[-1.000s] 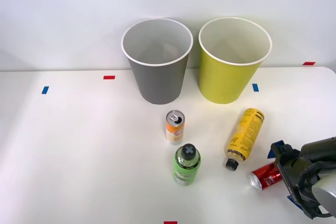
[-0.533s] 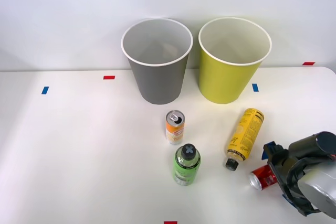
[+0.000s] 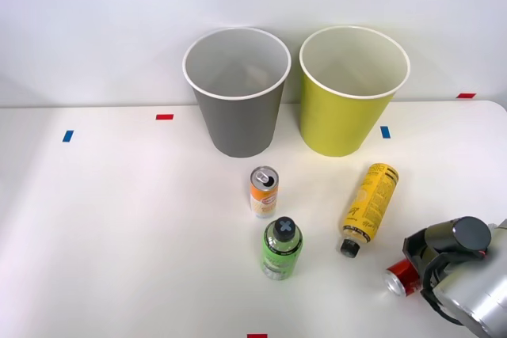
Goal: Put cans in the gray bin, plastic bottles in the light green bin
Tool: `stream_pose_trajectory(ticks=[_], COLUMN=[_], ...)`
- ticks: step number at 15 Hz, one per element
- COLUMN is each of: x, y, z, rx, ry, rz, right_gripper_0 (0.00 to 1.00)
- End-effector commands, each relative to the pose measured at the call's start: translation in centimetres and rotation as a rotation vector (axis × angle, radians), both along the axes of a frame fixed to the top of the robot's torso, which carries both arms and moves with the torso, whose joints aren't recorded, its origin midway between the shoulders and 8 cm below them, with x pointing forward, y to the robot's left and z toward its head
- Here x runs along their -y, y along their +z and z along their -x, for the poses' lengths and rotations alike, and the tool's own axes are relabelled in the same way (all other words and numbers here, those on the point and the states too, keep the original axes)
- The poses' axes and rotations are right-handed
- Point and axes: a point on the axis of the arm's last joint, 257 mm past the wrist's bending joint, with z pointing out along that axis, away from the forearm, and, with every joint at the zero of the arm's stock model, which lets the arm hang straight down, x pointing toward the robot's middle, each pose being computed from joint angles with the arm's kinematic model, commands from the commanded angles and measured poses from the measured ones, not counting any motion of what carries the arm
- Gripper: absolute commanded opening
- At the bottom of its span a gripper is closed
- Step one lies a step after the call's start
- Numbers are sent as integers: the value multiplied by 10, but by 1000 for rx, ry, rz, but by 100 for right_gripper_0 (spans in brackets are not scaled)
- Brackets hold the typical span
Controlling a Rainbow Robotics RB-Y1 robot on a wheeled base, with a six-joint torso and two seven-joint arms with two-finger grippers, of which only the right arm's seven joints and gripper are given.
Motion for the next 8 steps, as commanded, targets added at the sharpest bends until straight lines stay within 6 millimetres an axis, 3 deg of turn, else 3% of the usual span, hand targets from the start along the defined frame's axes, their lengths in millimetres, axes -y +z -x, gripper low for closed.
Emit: stream_pose_trajectory(ticks=[1, 4, 8], x=[9, 20, 28], y=[3, 31, 83], z=[-1, -1, -10], rx=[18, 86, 213], ry=[80, 195, 384], rz=[105, 260, 502], right_gripper_0=[0, 0, 0])
